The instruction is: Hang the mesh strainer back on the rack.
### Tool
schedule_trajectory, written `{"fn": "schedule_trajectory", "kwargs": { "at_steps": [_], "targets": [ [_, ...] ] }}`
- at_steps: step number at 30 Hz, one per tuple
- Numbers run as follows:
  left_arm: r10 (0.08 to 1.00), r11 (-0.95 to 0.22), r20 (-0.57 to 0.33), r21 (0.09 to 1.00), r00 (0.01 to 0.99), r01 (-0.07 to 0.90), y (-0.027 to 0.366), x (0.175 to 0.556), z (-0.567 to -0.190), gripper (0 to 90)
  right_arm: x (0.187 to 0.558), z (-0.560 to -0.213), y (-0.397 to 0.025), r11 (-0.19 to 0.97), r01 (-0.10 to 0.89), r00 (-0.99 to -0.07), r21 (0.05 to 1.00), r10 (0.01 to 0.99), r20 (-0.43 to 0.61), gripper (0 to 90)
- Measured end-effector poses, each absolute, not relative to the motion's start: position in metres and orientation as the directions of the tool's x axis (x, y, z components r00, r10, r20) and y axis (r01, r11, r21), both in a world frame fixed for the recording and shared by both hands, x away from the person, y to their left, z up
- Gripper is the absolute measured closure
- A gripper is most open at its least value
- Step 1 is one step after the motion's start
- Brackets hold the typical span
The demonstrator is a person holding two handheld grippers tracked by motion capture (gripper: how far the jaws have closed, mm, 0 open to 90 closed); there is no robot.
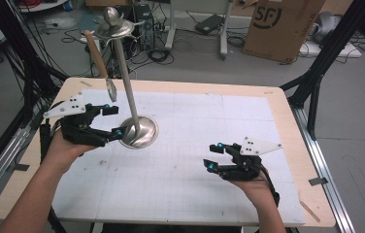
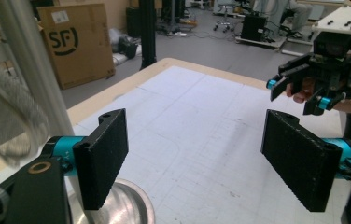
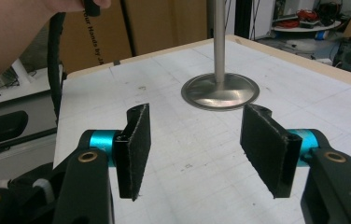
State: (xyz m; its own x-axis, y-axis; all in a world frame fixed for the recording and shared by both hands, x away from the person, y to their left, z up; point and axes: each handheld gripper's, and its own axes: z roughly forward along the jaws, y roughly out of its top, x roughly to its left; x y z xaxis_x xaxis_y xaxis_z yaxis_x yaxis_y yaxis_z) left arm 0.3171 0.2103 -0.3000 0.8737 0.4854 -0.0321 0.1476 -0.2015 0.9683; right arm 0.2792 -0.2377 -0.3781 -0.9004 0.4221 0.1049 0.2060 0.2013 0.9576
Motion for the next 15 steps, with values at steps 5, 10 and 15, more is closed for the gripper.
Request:
{"fn": "schedule_trajectory", "kwargs": {
  "at_steps": [5,10,15],
  "targets": [
    [0.49,-0.207,-0.038,0.965,0.871,0.159,0.205,0.319,-0.311,22.9,0.279,-0.379,-0.238,0.203,0.207,-0.897,0.957,0.429,0.103,40.1],
    [0.492,-0.229,-0.022,0.961,0.871,0.153,0.201,0.32,-0.321,22.5,0.28,-0.379,-0.239,0.197,0.21,-0.893,0.958,0.436,0.106,37.9],
    [0.487,-0.25,-0.016,0.955,0.873,0.157,0.195,0.32,-0.333,22.3,0.282,-0.382,-0.24,0.198,0.215,-0.885,0.956,0.454,0.105,35.6]
  ]
}}
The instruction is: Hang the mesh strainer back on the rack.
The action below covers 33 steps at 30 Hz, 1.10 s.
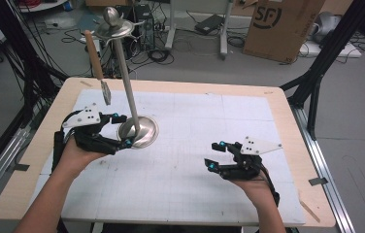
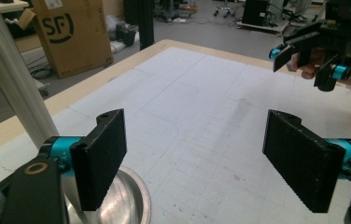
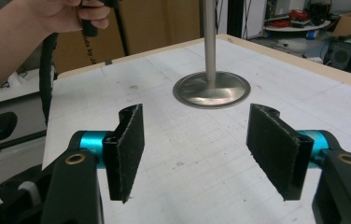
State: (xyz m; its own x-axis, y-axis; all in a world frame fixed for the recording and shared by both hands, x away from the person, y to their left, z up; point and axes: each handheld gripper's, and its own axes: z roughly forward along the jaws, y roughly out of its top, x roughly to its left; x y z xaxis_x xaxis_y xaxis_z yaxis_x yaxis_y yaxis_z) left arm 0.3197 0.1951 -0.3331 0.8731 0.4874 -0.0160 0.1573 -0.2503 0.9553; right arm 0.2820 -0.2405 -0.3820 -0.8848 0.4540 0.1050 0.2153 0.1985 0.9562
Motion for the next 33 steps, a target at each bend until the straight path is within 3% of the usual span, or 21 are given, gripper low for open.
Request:
{"fn": "schedule_trajectory", "kwargs": {
  "at_steps": [13,33],
  "targets": [
    [0.511,-0.252,-0.046,0.947,0.858,0.2,0.193,0.322,-0.366,22.1,0.284,-0.386,-0.242,0.207,0.22,-0.872,0.953,0.481,0.097,30.1],
    [0.559,-0.232,-0.045,0.95,0.828,0.209,0.196,0.323,-0.388,21.8,0.289,-0.388,-0.245,0.207,0.231,-0.862,0.951,0.497,0.101,27.3]
  ]
}}
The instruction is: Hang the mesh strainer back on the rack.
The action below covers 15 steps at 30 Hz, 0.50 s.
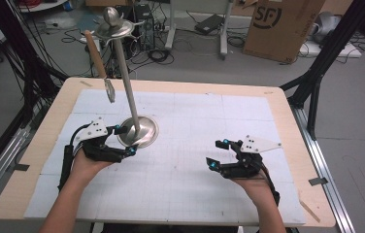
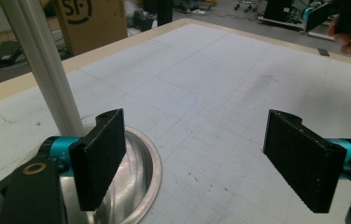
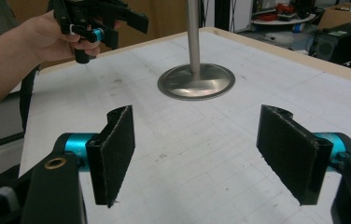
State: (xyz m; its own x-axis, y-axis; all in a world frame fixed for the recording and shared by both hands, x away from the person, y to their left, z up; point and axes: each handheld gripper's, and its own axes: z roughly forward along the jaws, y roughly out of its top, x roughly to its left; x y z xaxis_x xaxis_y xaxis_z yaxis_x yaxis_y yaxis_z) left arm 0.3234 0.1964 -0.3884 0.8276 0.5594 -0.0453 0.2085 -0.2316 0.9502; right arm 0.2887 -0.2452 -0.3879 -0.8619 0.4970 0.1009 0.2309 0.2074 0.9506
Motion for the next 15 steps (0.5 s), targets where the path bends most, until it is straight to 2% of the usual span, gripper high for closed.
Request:
{"fn": "schedule_trajectory", "kwargs": {
  "at_steps": [15],
  "targets": [
    [0.549,-0.245,-0.042,0.947,0.834,0.21,0.1881,0.32,-0.3939,21.8,0.2888,-0.3878,-0.246,0.207,0.232,-0.856,0.95,0.507,0.098,26.6]
  ]
}}
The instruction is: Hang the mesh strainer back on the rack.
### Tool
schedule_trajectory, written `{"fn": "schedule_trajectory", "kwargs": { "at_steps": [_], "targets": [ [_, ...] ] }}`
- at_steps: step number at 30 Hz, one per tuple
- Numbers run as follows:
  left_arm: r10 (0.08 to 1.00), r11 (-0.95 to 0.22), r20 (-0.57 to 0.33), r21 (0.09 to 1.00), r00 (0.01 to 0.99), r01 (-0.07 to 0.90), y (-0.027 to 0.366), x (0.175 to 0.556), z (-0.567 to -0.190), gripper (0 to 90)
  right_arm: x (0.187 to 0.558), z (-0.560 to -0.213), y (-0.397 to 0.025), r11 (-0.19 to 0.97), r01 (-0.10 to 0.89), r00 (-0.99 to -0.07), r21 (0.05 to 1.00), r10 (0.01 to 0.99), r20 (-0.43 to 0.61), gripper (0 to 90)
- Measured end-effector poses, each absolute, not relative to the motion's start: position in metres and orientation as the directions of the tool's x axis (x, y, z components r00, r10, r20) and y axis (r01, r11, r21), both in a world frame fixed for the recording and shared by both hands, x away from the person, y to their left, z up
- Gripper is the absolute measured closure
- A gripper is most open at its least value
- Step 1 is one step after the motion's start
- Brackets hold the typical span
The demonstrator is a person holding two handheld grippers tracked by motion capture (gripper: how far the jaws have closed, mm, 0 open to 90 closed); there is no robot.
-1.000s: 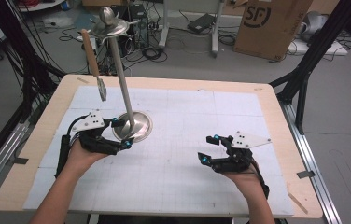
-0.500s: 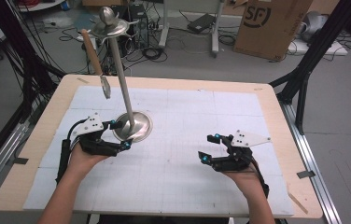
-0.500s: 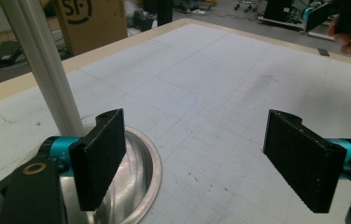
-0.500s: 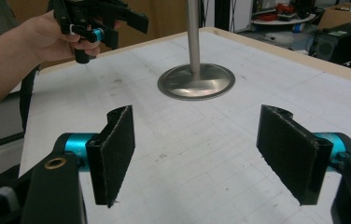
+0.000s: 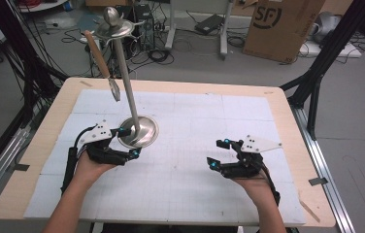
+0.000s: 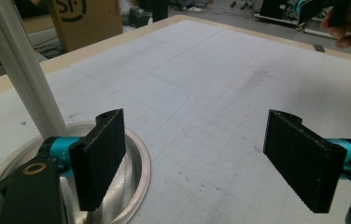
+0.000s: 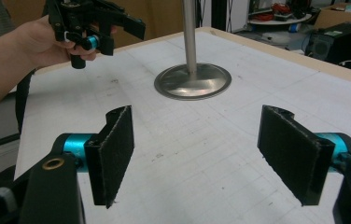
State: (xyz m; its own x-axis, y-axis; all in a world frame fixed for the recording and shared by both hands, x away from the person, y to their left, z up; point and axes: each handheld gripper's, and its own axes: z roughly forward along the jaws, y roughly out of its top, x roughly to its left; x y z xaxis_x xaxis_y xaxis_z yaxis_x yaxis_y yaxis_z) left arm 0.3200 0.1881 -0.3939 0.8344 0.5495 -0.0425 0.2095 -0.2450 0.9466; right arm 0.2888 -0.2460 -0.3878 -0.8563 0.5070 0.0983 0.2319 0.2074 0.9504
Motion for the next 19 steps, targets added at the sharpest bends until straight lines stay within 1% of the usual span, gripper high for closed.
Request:
{"fn": "schedule_trajectory", "kwargs": {
  "at_steps": [19],
  "targets": [
    [0.558,-0.253,-0.043,0.942,0.829,0.219,0.1909,0.3179,-0.395,21.8,0.2896,-0.3908,-0.243,0.233,0.24,-0.862,0.943,0.498,0.096,26.7]
  ]
}}
